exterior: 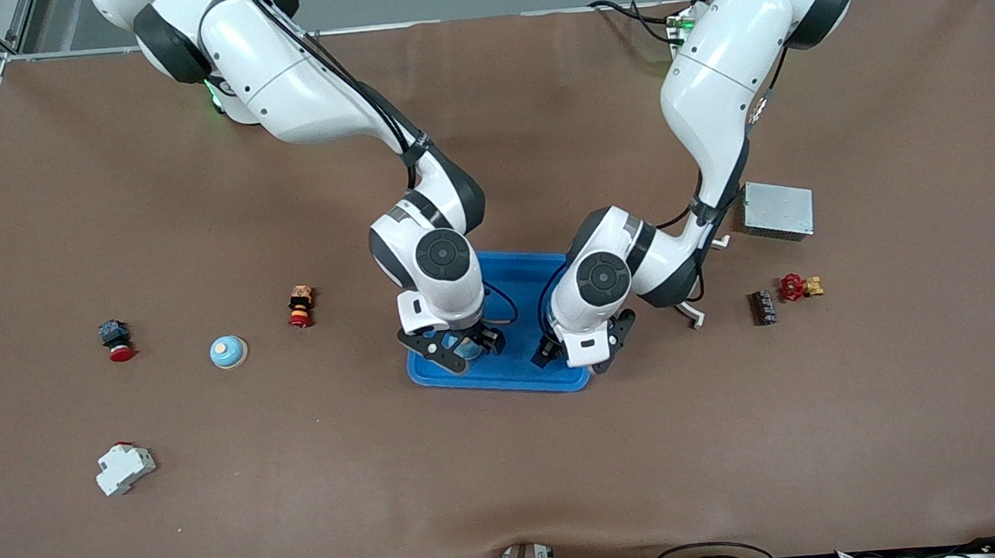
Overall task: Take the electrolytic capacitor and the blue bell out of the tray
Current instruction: 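Grasp the second bell with the right gripper while the left gripper grasps the capacitor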
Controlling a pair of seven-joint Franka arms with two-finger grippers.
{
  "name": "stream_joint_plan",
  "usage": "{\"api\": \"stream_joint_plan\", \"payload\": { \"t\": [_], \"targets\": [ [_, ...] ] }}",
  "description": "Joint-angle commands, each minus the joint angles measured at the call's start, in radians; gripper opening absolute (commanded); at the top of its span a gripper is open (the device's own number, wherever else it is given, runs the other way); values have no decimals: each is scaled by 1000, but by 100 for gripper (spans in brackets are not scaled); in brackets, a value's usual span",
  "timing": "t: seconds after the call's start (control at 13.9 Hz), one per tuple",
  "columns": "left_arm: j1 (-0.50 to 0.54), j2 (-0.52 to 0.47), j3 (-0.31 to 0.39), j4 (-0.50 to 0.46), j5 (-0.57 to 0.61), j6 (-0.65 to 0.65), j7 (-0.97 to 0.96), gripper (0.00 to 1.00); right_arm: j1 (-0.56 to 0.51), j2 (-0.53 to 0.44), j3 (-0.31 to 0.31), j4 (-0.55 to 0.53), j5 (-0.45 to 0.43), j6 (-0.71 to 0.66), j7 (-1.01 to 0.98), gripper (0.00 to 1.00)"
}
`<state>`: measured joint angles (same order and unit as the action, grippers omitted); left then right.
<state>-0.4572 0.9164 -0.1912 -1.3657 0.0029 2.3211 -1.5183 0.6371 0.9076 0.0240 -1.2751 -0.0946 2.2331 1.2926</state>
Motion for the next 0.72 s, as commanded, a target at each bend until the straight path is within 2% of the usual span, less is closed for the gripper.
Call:
{"api": "stream_joint_plan", "payload": {
  "t": [0.0,0.07,0.14,0.22,0.29,0.36,0.43,0.58,0.65],
  "targets": [
    [-11,10,9,8,28,-8,-30,100,10,27,-7,10,-16,22,27,99],
    [-11,9,10,8,28,-8,-30,100,10,33,-7,10,-17,31,27,97],
    [-11,7,10,10,31,-8,-30,100,10,34,-7,10,-17,37,25,90],
    [-9,6,10,10,32,-8,-30,80,10,36,-7,10,-25,39,22,73],
    [-9,4,9,10,32,-8,-30,62,10,36,-7,10,-34,39,25,34],
    [-8,-1,10,10,34,-8,-30,51,10,36,-7,10,-31,39,30,0],
    [-8,-5,10,13,34,-8,-30,32,7,33,-6,10,-27,37,31,0],
    [-5,-13,13,14,35,-8,-28,2,7,28,-6,11,-25,36,28,0],
    [-1,-19,13,14,41,-8,-25,0,7,22,-4,13,-25,31,25,0]
  ]
}}
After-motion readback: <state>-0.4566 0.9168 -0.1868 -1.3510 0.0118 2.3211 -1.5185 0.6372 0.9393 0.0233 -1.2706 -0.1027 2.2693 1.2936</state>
